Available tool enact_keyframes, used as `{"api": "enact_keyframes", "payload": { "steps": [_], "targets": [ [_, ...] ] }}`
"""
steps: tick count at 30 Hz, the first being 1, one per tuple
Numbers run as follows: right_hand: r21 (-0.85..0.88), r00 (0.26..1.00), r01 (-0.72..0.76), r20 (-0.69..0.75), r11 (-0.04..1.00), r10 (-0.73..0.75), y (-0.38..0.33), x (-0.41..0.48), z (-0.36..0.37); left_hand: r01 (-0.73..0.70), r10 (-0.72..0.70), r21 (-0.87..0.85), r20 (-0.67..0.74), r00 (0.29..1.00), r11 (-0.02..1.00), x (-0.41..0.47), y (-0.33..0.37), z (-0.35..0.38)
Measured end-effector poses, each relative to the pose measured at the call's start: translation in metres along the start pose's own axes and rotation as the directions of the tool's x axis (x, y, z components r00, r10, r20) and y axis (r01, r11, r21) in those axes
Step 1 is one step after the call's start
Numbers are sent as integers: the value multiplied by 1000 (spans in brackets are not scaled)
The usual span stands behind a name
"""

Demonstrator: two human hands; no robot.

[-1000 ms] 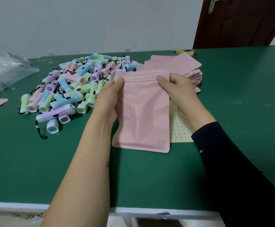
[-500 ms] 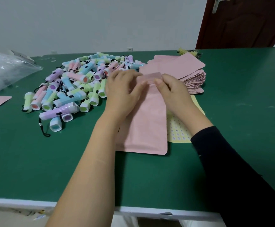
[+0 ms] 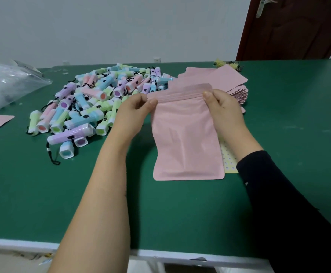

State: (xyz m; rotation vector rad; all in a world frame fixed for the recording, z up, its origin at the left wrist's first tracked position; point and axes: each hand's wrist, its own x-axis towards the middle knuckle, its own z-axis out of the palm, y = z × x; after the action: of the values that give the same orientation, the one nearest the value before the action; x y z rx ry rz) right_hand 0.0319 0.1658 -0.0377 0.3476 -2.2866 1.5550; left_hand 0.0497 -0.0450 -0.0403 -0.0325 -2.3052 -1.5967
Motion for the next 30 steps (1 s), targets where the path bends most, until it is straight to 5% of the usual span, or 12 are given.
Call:
{"api": "enact_keyframes", "payload": {
  "steps": [6,11,14,17,19,24,27,30],
  "targets": [
    [130,992,-119,-15,984,122,4,-2,-1,171,-158,-220,75,985,960,-1,5,12],
    [330,942,-284,-78,900,326,7,0,0,307,-259,-65,388,885,950,-4,1,14],
    [529,913,-389,116,754,390,8,2,2,310,-267,-188,223,938,932,-2,1,23],
    [406,880,-469,298,784,371,13,-5,5,324,-310,-278,93,946,904,1,0,27],
    [363,874,-475,297,802,384,15,-8,10,345,-335,-318,88,938,883,2,-1,24],
    [414,883,-468,198,781,425,14,-7,13,419,-383,-95,261,886,903,1,-5,22],
    [426,872,-490,240,760,427,14,-3,1,348,-346,-35,60,936,937,4,-8,20],
    [256,886,-463,135,848,443,20,2,-20,267,-230,236,-170,958,934,7,-15,13]
  ]
}}
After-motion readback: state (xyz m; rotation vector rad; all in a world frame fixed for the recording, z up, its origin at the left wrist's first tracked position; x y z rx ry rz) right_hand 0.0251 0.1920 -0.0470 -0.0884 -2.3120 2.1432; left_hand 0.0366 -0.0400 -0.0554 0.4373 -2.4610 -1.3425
